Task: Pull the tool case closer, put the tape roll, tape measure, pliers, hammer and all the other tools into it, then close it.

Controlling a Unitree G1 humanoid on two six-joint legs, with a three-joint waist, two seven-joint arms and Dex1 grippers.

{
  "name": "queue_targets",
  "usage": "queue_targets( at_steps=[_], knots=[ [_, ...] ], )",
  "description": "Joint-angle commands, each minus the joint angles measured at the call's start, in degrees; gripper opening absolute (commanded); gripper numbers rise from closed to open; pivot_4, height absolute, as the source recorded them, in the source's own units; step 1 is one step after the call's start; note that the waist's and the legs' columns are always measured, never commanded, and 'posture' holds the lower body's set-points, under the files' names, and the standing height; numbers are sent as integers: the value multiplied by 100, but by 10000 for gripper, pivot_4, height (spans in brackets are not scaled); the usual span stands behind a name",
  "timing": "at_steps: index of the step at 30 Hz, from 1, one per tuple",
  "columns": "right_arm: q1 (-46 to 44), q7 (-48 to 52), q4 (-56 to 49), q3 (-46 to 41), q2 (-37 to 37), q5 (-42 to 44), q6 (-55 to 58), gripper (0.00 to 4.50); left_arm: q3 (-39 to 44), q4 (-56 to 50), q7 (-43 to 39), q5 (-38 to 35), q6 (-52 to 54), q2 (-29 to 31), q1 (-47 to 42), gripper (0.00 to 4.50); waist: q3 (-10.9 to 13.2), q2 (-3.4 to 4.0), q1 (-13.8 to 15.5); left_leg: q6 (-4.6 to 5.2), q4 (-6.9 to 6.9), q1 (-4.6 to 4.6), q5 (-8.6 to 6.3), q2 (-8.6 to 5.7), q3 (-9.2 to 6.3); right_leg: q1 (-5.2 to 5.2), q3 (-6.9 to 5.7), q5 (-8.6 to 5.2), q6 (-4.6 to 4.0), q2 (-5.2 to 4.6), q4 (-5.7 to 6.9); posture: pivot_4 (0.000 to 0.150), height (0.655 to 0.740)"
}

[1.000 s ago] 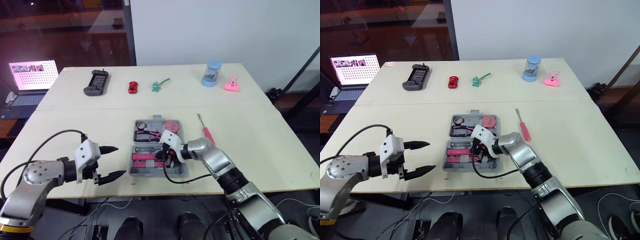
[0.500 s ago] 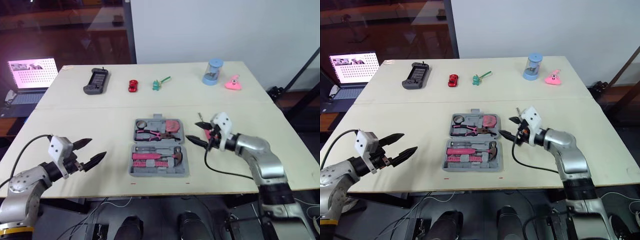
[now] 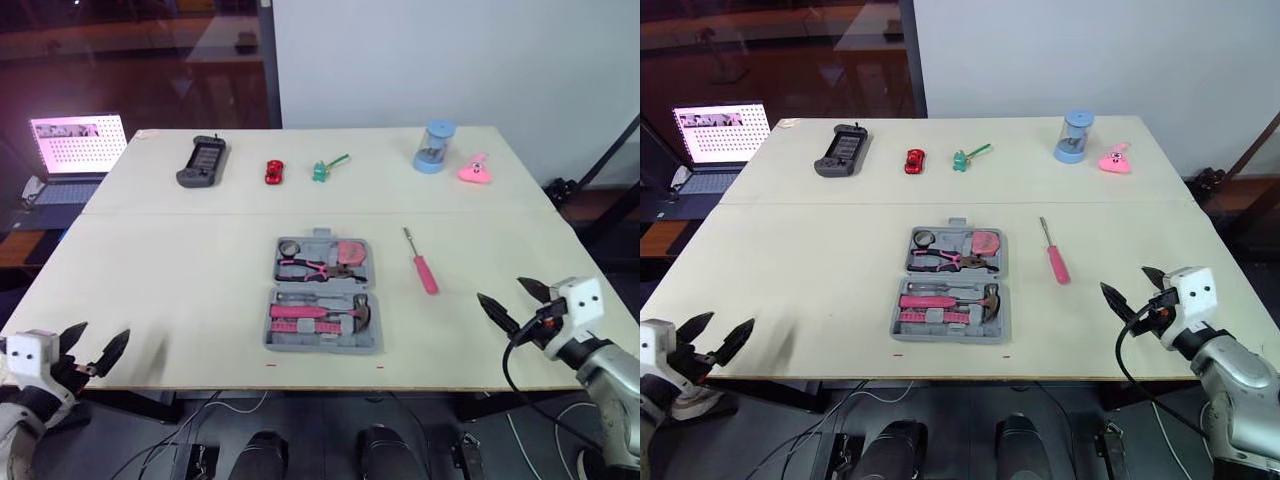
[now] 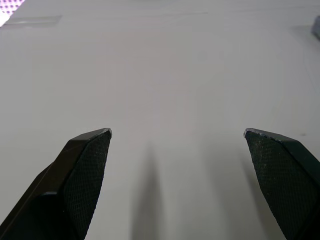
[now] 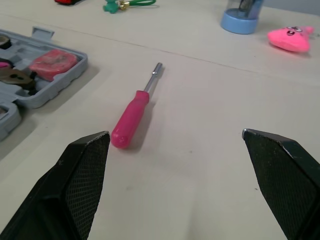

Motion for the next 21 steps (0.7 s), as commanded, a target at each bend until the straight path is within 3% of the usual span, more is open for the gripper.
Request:
queue_targets(
  at_steps=[1, 5, 10, 21],
  knots=[
    [-72, -119, -70, -20, 24, 137, -61, 44759, 160, -142, -20, -136, -159, 95, -164, 45000, 0, -1, 20, 0, 1, -1, 0, 0, 0, 0, 0, 0, 0, 0, 0, 1500, 6902],
    [-232, -261, -294, 152, -66, 116, 100, 44759, 27, -560, -26, -252, 101, 135, -364, 45000, 0, -1, 11, 0, 2, -1, 0, 0, -1, 1, 0, 0, 0, 0, 0, 1500, 6902],
    [-963, -602, -510, 620, -270, 30, 776, 44759, -488, -1636, -796, -913, 1315, 385, -361, 45000, 0, 3, -41, 0, 0, 0, 0, 1, -1, -2, 0, 1, 0, 0, 2, 1500, 6902],
    [-3259, -1600, 496, 2210, -211, -804, 3116, 44759, -1646, -3193, -1035, -664, 2349, 1035, -863, 45000, 1, 5, -12, 0, 0, -22, 0, -2, -3, -20, 0, 1, -1, 1, 1, 1500, 6902]
  ],
)
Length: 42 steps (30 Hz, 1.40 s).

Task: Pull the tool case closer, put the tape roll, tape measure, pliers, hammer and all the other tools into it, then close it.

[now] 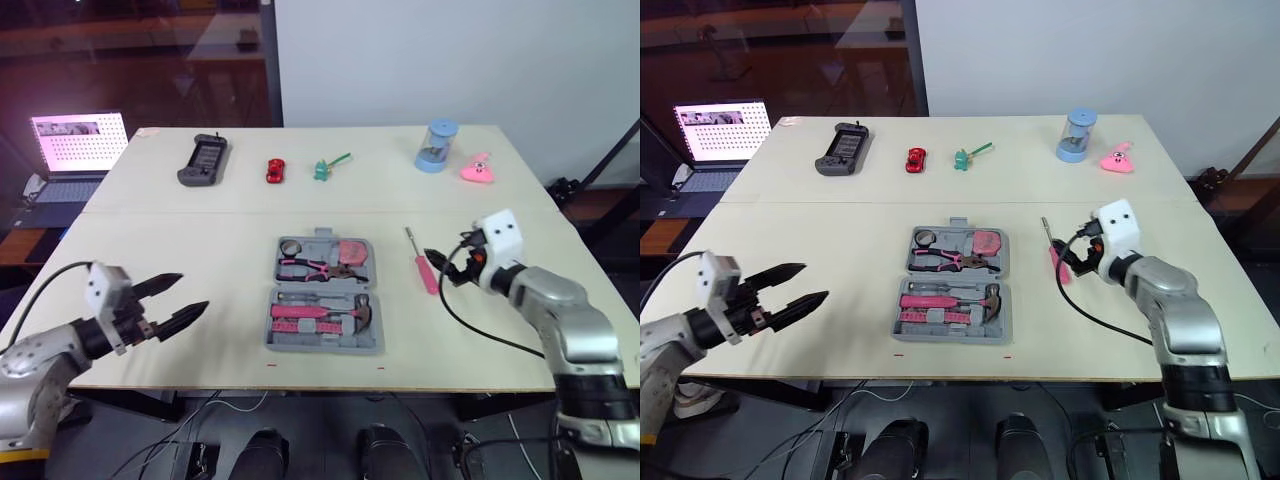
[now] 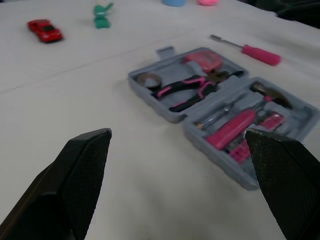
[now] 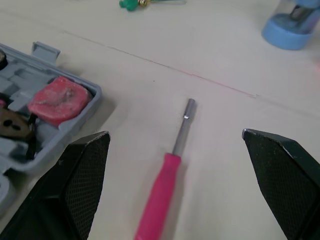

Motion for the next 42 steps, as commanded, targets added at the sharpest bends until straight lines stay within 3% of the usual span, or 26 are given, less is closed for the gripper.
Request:
queue_targets(
  at_steps=[1, 5, 9, 16, 19, 24, 25, 26, 30, 37, 42],
  knots=[
    [-469, -71, 303, 168, 86, -10, 709, 44759, -143, -466, 64, 120, 149, 134, -13, 45000, 0, 0, -3, 0, 0, -1, 0, 0, 0, -3, 0, 0, 0, 0, 0, 1500, 6902],
    [-1354, -195, 1627, 308, 359, -132, 1082, 44759, -327, -901, 151, 153, 330, 149, 59, 45000, 2, 1, -64, 0, 0, -1, 0, 1, 2, -6, 0, 1, -1, 1, 2, 1500, 6902],
    [-2021, -217, 2936, 516, 536, -406, 676, 44759, -372, -1121, 249, 249, 410, 196, 46, 45000, 5, 6, -110, 0, -3, -6, 0, 1, 1, -12, 0, 1, -1, 1, 4, 1500, 6902],
    [-2563, -73, 4308, 853, 757, -784, 72, 44759, -248, -1187, 451, 280, 421, 214, -3, 45000, 5, 5, -156, 0, -2, -10, 0, 1, 2, -18, 0, 1, 0, 1, 7, 1500, 6902],
    [-2720, -108, 4728, 789, 951, -790, -139, 35819, -245, -1205, 511, 311, 392, 189, 48, 45000, 6, 6, -176, 0, -2, -10, 0, 1, 4, -20, 0, 1, 1, 1, 9, 1500, 6902],
    [-2718, -59, 5034, 792, 1063, -874, -398, 8825, -351, -1149, 558, 376, 349, 125, -30, 45000, 5, 5, -168, 0, -3, -10, 0, 1, 3, -22, 0, 1, 0, 2, 11, 1500, 6902],
    [-2704, -71, 5022, 749, 1061, -861, -396, 5032, -375, -1116, 563, 386, 341, 111, -71, 45000, 5, 4, -166, 0, -2, -10, 1, 1, 4, -21, 0, 1, 1, 2, 10, 1500, 6902],
    [-2654, -78, 4894, 722, 1023, -848, -265, 4033, -419, -1065, 565, 407, 326, 95, -133, 45000, 5, 5, -163, 0, -1, -10, 1, 1, 3, -20, 0, 1, 1, 2, 10, 1500, 6902],
    [-2448, -118, 4337, 571, 918, -753, 234, 4054, -523, -952, 535, 472, 287, 48, -273, 45000, 5, 5, -155, 0, -1, -10, 1, 1, 2, -20, 0, 2, 1, 2, 13, 1500, 6902],
    [-1280, -537, 1336, -84, 879, -315, 2478, 4054, -856, -677, 352, 601, 176, -86, -589, 45000, 5, 6, -129, 0, 0, -16, 1, 0, 1, -24, 0, 1, 1, 2, 12, 1500, 6902],
    [-607, -935, -219, -387, 1112, -202, 3504, 4054, -1051, -469, 239, 692, 107, -178, -809, 45000, 6, 8, -156, 0, -1, -15, 1, 1, 1, -26, 0, 1, 1, 3, 14, 1500, 6902]
  ],
)
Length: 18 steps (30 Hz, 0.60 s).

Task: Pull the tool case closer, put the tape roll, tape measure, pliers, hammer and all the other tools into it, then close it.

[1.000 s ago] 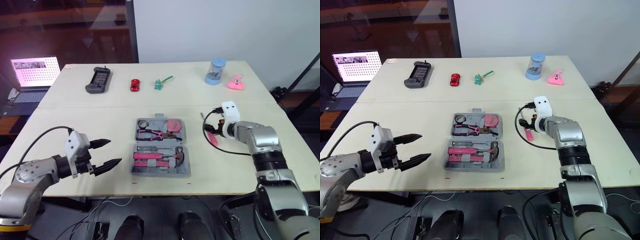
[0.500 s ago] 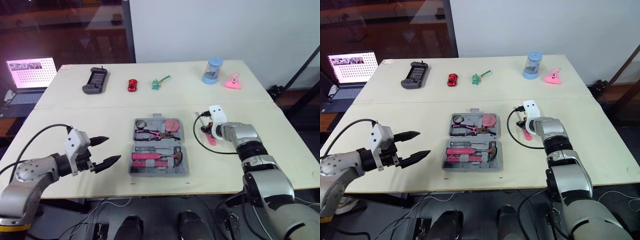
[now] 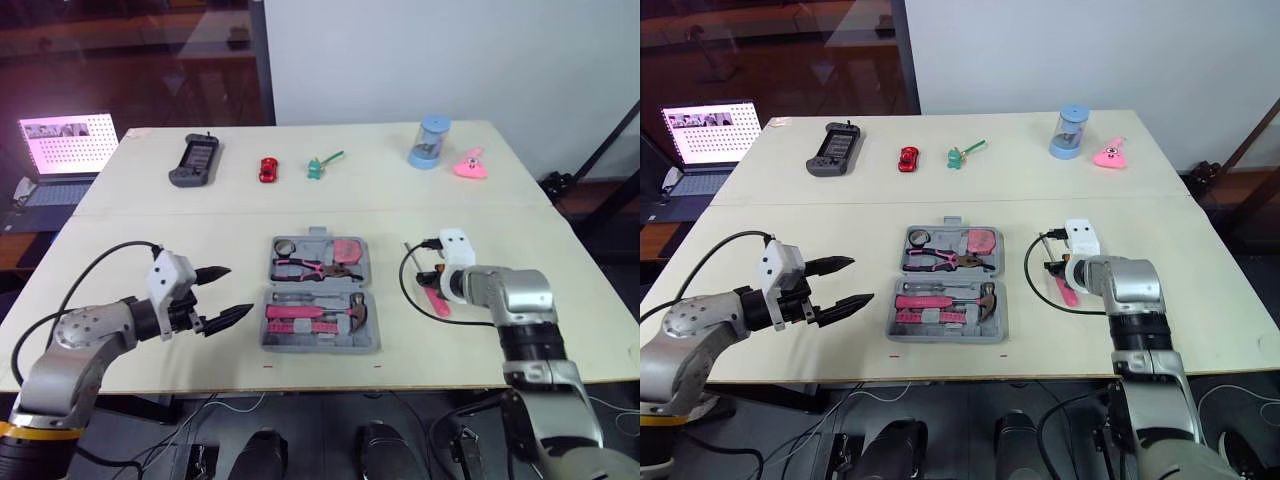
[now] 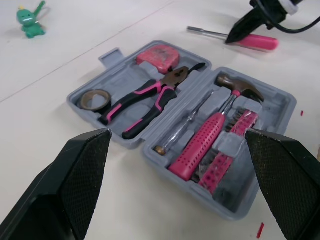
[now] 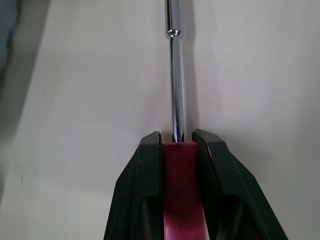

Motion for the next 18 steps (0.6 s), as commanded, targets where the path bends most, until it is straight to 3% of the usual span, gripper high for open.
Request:
queue_targets(
  at_steps=[1, 9, 18],
  knots=[
    [264, -267, -1096, -234, 137, 94, 568, 4054, -63, 79, -109, 67, -179, -34, -160, 45000, 0, 1, 2, 0, -2, 0, 0, 0, 0, -2, 0, 0, 0, 0, 0, 1500, 6902],
    [772, -687, -2205, -403, 812, 108, 1243, 4054, -214, 333, -259, 160, -308, -95, -347, 45000, 0, 1, 6, 0, -2, 0, 0, 0, 1, -3, 1, 0, 0, 0, 0, 1500, 6902],
    [931, -1146, -2306, -280, 1467, -6, 1014, 4054, -251, 256, -330, 184, -258, -131, -311, 45000, 0, 2, 4, 0, -2, 0, 0, 0, 0, -4, 1, 0, 0, 0, 0, 1500, 6902]
  ],
)
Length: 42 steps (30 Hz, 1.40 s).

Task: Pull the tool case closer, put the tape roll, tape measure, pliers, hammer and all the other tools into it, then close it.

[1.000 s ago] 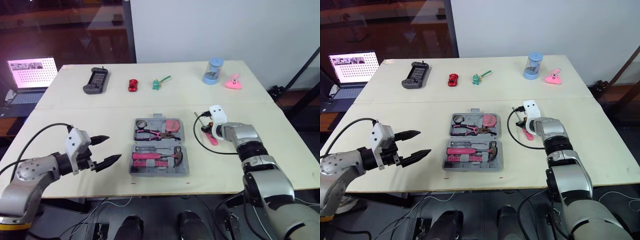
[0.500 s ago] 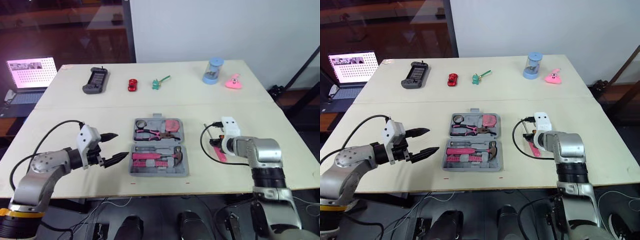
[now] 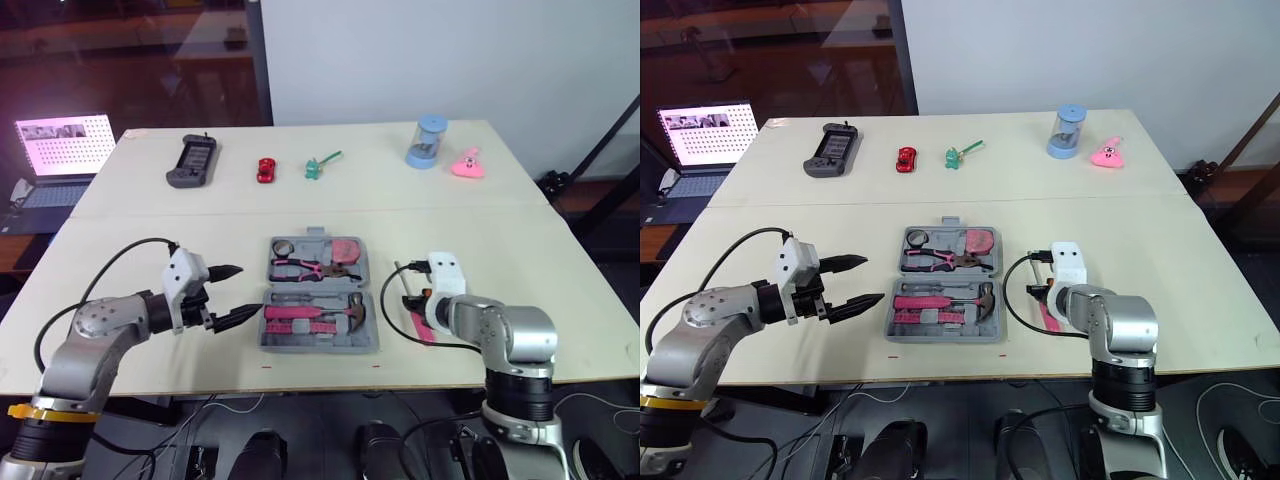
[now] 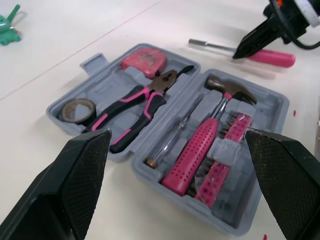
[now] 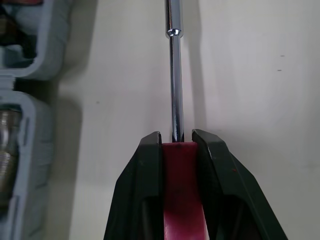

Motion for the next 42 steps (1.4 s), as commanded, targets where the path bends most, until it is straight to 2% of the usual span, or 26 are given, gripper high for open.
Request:
queue_targets(
  at_steps=[1, 5, 7, 8, 11, 12, 14, 21, 24, 27, 31, 32, 36, 42],
  knots=[
    [26, -193, -116, -7, 193, -63, -233, 4054, 42, -191, -10, -4, -33, 42, 38, 45000, 0, 0, 0, 0, 0, 0, 0, 0, 0, 0, 0, 0, 0, 0, 0, 1500, 6902],
    [147, -264, -17, 23, 237, -91, -382, 4054, 68, -228, 10, 11, -31, 80, 84, 45000, 0, 0, -2, 0, 0, 0, 0, 0, 0, -1, 0, 0, 0, 0, 0, 1500, 6902],
    [181, -258, 4, 29, 213, -79, -407, 14280, 76, -244, 12, 22, -32, 102, 113, 45000, 0, 0, -2, 0, 0, 0, 0, 0, 0, 0, 0, 0, 0, 0, 0, 1500, 6902],
    [176, -242, -10, 28, 206, -57, -384, 17640, 78, -252, 12, 22, -33, 106, 126, 45000, 0, 0, -1, 0, 0, 0, 0, 0, 0, 0, 0, 0, 0, 0, 0, 1500, 6902],
    [149, -158, -191, 50, 100, 31, -222, 31825, 71, -281, 24, 32, -36, 95, 156, 45000, -1, 0, 11, 0, 2, 1, 0, 0, 0, 4, 0, 0, 0, 0, 1, 1500, 6902],
    [164, -79, -318, 137, -75, 56, -146, 37773, 69, -283, 25, 30, -33, 92, 159, 45000, -1, 0, 15, 0, 2, 2, 0, 0, 0, 4, 0, 0, 0, 0, 0, 1500, 6902],
    [155, 107, -570, 223, -440, 137, 14, 44283, 67, -276, 19, 28, -33, 93, 162, 45000, 0, 1, 31, 0, 3, 1, 0, -1, 0, 4, 0, 0, 0, -1, 0, 1500, 6902],
    [-401, 1029, -701, 269, -1765, 665, 164, 44283, 74, -211, 22, 33, -77, 53, 130, 45000, 2, 4, -18, 1, 0, 2, 0, 0, 1, 2, 0, 0, 0, 0, 0, 1500, 6902],
    [-374, 1970, -541, 967, -2910, 717, -812, 44283, 62, -190, -6, 10, -110, 18, 85, 45000, 3, 4, 3, 1, -2, 1, 0, 0, 0, 2, 0, -1, 1, 1, -2, 1500, 6902],
    [-135, 3350, -56, 1803, -4368, 234, -2755, 44283, 206, -191, -32, -123, -96, 15, 51, 45000, 6, -1, 57, 2, 1, -3, -1, -4, 1, 10, -2, -2, 4, -4, -13, 1500, 6902],
    [-366, 4522, 1113, 2368, -5148, -765, -6705, 44283, 249, -172, -77, -106, -133, 35, 89, 45000, 10, 0, -18, 4, 7, 4, -2, -2, 7, 17, -2, -1, 7, -5, -18, 1500, 6902],
    [-533, 4795, 1432, 2548, -5229, -995, -7459, 44283, 249, -167, -78, -98, -133, 32, 87, 45000, 12, 3, -35, 4, 5, 10, -2, 0, 13, 17, 0, -2, 7, -5, -16, 1500, 6902],
    [-1172, 6224, 2128, 3162, -5190, -1297, -9166, 44283, 243, -185, -73, -92, -135, 23, 78, 45000, 14, 4, -102, 3, 0, 13, -2, 5, 14, 15, 0, -1, 6, -3, -13, 1500, 6902],
    [-2220, 6457, 3463, 3969, -4518, -2461, -11980, 44283, 287, -358, -8, -132, -89, 10, 197, 45000, 15, 2, -100, 1, 5, 8, -1, 2, 14, 15, 1, -1, 6, -6, -15, 1500, 6902]
  ],
)
